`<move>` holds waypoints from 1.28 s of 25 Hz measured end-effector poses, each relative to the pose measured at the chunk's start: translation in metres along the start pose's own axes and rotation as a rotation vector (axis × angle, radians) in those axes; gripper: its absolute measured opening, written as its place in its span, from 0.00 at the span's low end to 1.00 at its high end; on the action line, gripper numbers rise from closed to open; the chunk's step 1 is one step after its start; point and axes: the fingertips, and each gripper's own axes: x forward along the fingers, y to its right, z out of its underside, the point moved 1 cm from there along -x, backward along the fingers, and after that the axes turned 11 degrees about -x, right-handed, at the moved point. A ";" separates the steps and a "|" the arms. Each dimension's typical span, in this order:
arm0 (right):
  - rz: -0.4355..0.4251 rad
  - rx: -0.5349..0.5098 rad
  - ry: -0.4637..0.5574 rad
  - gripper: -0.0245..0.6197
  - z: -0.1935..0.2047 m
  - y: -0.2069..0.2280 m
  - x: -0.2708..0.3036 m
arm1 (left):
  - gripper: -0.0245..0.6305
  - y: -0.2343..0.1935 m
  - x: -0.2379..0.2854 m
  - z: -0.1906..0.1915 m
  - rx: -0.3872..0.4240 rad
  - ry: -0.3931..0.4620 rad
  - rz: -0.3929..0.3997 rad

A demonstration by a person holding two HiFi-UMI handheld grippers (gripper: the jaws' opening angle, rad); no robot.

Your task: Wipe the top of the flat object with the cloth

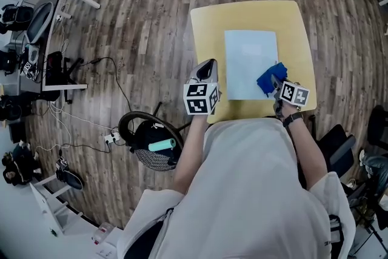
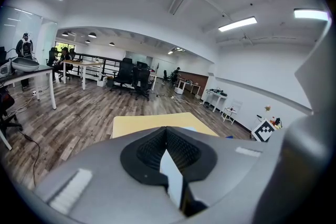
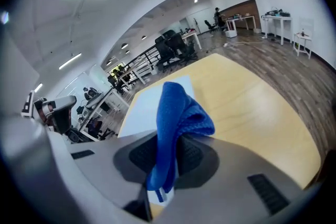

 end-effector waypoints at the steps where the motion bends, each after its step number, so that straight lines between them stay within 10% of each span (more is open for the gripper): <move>1: 0.022 0.012 0.005 0.12 0.001 0.010 -0.005 | 0.05 0.000 0.001 0.000 0.002 -0.002 0.002; 10: 0.060 0.072 0.069 0.12 -0.015 0.031 -0.022 | 0.05 0.006 0.003 -0.001 0.019 -0.007 0.018; 25: -0.410 -0.144 -0.045 0.12 -0.008 -0.196 0.048 | 0.05 -0.010 -0.023 -0.007 -0.003 0.036 -0.045; 32: -0.424 -0.230 -0.094 0.12 0.017 -0.212 0.065 | 0.05 -0.013 -0.030 -0.002 -0.015 0.034 -0.055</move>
